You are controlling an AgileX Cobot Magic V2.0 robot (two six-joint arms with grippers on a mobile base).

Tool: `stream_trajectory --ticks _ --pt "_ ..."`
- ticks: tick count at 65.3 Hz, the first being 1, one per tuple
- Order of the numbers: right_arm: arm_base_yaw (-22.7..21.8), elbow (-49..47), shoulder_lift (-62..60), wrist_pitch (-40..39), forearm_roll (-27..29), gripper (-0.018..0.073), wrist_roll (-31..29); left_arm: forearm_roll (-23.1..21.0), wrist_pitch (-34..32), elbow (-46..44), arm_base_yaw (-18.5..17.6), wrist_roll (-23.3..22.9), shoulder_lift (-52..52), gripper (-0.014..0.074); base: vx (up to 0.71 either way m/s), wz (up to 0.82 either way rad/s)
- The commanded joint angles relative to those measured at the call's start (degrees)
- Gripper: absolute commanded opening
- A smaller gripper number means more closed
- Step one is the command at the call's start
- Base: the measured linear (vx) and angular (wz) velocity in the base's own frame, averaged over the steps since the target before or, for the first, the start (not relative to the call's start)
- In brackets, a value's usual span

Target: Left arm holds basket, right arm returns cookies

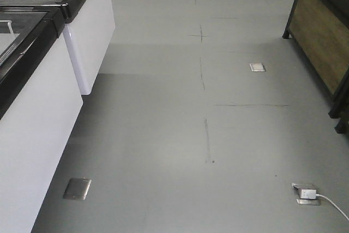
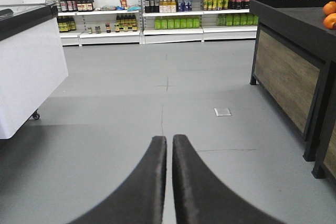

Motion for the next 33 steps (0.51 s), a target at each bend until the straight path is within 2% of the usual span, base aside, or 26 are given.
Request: stream_trajectory --ticks 1,6,11,33 --pt "-0.1 1.0 -0.7 -4.1 -0.2 -0.0006 -0.5 -0.4 -3.9 -1.7 -0.2 -0.3 -0.2 0.0489 0.0 0.0" --pt "-0.1 1.0 -0.7 -4.1 -0.2 -0.0006 -0.5 -0.7 -3.8 -1.7 0.6 -0.4 -0.2 0.0489 0.0 0.0" --pt "-0.1 1.0 -0.7 -4.1 -0.2 -0.0006 -0.5 -0.7 -3.8 -1.7 3.0 -0.5 -0.2 0.0489 0.0 0.0" --pt "-0.1 1.0 -0.7 -4.1 -0.2 -0.0006 -0.5 -0.7 -1.9 -1.7 16.8 -9.0 -0.3 0.0489 0.0 0.0"
